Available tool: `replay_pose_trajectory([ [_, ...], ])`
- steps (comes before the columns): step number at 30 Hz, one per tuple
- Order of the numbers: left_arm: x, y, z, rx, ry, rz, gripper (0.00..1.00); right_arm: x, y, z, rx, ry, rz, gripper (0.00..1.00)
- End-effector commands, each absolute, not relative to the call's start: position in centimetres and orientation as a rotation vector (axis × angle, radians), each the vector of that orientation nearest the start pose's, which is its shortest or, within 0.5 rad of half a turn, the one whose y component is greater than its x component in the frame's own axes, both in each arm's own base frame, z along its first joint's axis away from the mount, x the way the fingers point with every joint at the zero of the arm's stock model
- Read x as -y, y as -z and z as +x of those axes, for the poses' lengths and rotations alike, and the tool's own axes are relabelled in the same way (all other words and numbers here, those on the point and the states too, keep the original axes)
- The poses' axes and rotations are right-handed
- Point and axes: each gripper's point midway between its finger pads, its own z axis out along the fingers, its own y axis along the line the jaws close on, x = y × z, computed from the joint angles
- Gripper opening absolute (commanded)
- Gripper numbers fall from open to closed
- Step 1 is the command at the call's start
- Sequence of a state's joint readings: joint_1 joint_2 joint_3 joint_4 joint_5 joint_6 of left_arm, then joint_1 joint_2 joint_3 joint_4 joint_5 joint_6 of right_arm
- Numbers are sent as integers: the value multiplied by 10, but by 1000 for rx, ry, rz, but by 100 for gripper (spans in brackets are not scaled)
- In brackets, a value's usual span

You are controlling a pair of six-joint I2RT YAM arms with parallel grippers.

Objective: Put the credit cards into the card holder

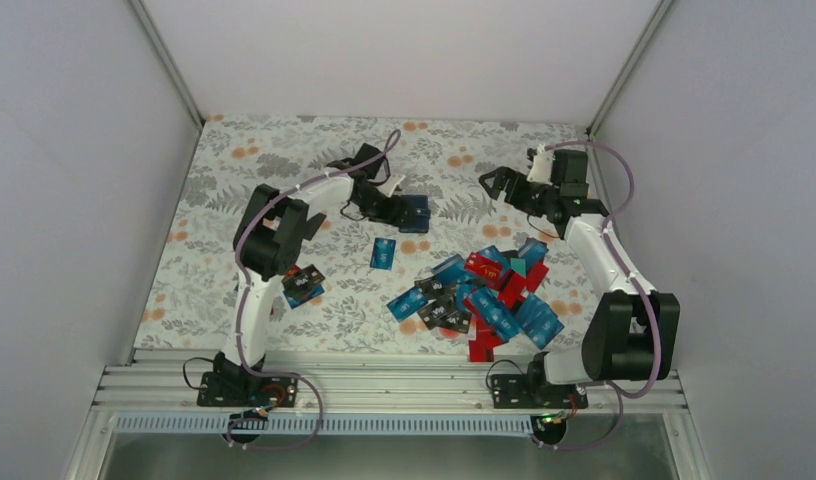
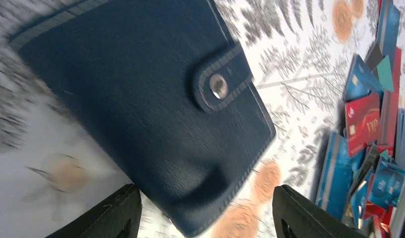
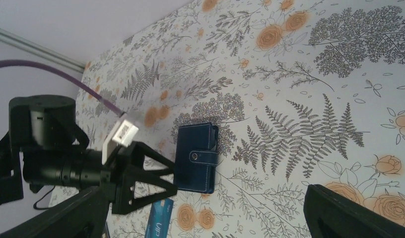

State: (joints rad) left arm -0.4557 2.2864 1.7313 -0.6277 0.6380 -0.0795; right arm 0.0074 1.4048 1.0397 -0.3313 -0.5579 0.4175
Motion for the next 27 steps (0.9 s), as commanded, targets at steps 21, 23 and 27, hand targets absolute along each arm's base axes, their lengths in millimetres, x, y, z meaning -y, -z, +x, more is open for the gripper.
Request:
replay_pose_trajectory([
  [21, 312, -43, 451, -2696, 772, 176, 44, -107, -191, 393, -2320, -862, 138, 100],
  [23, 313, -39, 450, -2705, 782, 165, 41, -108, -191, 392, -2324, -859, 137, 100],
  [27, 315, -31, 448, -2721, 806, 151, 37, -110, -190, 391, -2326, -863, 128, 100],
])
